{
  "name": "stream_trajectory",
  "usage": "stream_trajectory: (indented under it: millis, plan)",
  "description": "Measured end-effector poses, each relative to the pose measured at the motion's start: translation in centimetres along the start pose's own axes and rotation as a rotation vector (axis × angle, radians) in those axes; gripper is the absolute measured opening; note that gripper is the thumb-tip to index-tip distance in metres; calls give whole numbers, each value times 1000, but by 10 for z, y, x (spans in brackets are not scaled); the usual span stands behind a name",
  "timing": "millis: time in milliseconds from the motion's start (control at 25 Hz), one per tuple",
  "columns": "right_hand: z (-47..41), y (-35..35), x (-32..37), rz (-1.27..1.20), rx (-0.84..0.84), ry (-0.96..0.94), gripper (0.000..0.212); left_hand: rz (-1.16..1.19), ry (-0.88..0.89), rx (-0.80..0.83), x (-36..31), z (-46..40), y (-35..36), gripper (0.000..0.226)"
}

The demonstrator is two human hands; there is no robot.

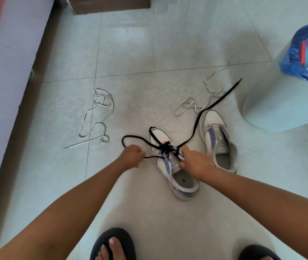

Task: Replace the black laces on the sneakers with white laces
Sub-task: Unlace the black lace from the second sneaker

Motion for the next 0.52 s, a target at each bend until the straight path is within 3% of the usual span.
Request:
stream_trajectory:
  millis: [80, 160, 320, 520]
  plan:
    - [1, 0, -2, -18, -7, 6, 19, -58, -127, -127, 35, -2, -33, 30]
    - [1, 0, -3, -26, -16, 8, 19, 122, -220, 8, 38, 10, -34, 37]
    - [1, 1, 0, -28, -11, 8, 19, 271, -103, 354, -20, 30, 29, 50]
    - [0, 0, -1, -28, -14, 6, 20, 381, -31, 266, -49, 15, 41, 35]
Point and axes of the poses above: each hand's wrist, its own z-axis away from the middle knuckle, its own y-axis out of the palm, x = y × z, the point moved 4 cm from there along -z, towards the middle knuckle, and after that the axes turned 11 degrees about -z, right-handed, at the moved point
